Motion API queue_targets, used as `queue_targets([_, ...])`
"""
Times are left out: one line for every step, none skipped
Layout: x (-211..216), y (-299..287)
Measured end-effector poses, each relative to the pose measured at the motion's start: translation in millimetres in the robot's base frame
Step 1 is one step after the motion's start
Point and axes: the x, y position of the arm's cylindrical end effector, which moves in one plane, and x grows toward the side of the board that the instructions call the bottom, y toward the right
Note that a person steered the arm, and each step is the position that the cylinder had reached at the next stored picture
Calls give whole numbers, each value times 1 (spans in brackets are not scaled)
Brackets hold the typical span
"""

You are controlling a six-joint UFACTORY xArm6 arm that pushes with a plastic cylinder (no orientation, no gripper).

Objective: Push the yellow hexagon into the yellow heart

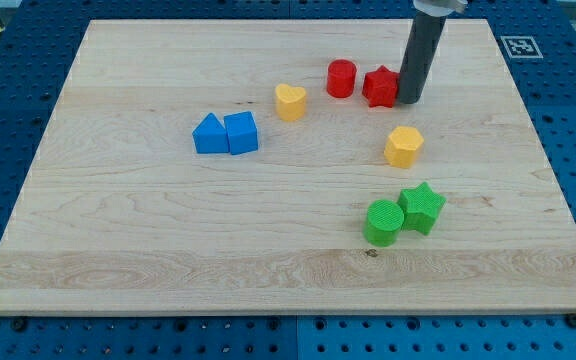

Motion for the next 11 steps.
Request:
queue_targets([-6, -27])
queue_targets([-7, -43])
queue_targets([-2, 0])
queue_targets([29, 55])
queue_targets([85, 87])
queue_targets([138, 97])
queue_targets([147, 66])
queue_targets([110, 0])
queue_targets([75, -65])
queue_targets([67, -88])
queue_targets([68, -48])
